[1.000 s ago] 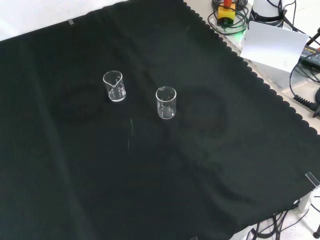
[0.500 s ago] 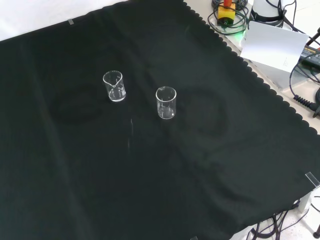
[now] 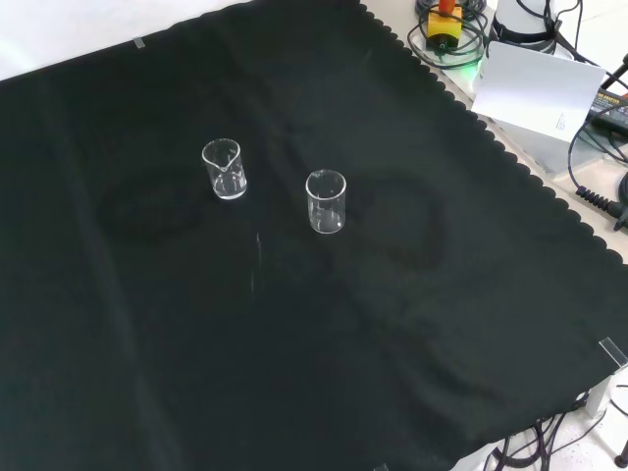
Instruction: Pick up the beaker on the right.
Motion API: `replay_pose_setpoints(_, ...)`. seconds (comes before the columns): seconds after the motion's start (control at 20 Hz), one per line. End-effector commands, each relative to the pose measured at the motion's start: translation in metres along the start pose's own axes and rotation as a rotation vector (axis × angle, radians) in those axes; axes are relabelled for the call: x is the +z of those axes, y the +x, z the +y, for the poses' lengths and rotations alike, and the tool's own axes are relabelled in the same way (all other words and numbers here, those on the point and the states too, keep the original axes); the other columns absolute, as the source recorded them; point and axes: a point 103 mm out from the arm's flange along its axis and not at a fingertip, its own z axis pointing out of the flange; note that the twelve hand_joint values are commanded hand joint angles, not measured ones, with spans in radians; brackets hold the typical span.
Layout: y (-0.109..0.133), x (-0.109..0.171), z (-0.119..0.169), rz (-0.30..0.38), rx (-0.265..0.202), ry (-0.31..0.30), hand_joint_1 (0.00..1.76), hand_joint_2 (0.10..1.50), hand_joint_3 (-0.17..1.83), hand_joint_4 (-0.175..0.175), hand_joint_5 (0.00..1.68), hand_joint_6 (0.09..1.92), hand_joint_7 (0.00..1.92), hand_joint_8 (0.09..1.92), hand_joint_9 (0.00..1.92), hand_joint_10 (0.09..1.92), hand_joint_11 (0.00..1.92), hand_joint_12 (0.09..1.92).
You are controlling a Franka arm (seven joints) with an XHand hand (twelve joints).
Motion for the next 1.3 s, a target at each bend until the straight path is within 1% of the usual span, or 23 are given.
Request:
replay_pose_setpoints(0.05,-0.017,0.040,0.054,0.073,0.001,0.002,0.16,1.20,0.24,-0.047,0.31,0.09,0.10,0.53,0.21,0.72,0.00,1.34)
replay_pose_setpoints(0.1,-0.019,0.045,0.065,0.089,-0.004,0.002,0.21,1.18,0.24,-0.049,0.32,0.09,0.11,0.56,0.24,0.73,0.00,1.36)
replay_pose_setpoints(0.15,-0.022,0.052,0.078,0.111,-0.006,0.016,0.24,1.16,0.23,-0.051,0.33,0.09,0.12,0.58,0.26,0.73,0.00,1.37)
replay_pose_setpoints(0.2,-0.025,0.059,0.091,0.169,-0.007,0.026,0.29,1.14,0.22,-0.051,0.35,0.09,0.13,0.60,0.28,0.73,0.00,1.39)
replay_pose_setpoints(0.25,-0.028,0.065,0.102,0.201,-0.009,0.026,0.33,1.12,0.22,-0.051,0.36,0.09,0.14,0.61,0.29,0.73,0.00,1.41)
replay_pose_setpoints(0.35,-0.033,0.079,0.125,0.208,-0.014,0.031,0.42,1.09,0.21,-0.047,0.39,0.09,0.15,0.63,0.30,0.74,0.00,1.43)
replay_pose_setpoints(0.45,-0.038,0.094,0.148,0.208,-0.004,0.061,0.48,1.06,0.20,-0.047,0.40,0.09,0.16,0.64,0.32,0.74,0.01,1.44)
replay_pose_setpoints(0.65,-0.047,0.125,0.186,0.221,-0.012,0.096,0.51,1.03,0.20,-0.046,0.40,0.09,0.16,0.65,0.32,0.74,0.01,1.45)
replay_pose_setpoints(0.85,-0.053,0.161,0.208,0.227,-0.024,0.115,0.53,1.00,0.20,-0.046,0.40,0.09,0.16,0.66,0.32,0.74,0.01,1.45)
replay_pose_setpoints(1.1,-0.061,0.201,0.225,0.250,-0.035,0.161,0.62,0.93,0.18,-0.050,0.41,0.09,0.19,0.68,0.34,0.74,0.04,1.44)
replay_pose_setpoints(1.15,-0.062,0.208,0.228,0.254,-0.039,0.162,0.64,0.92,0.18,-0.050,0.41,0.09,0.19,0.68,0.35,0.74,0.04,1.44)
replay_pose_setpoints(1.3,-0.063,0.232,0.236,0.268,-0.046,0.186,0.66,0.88,0.24,-0.050,0.42,0.09,0.20,0.69,0.36,0.72,0.05,1.44)
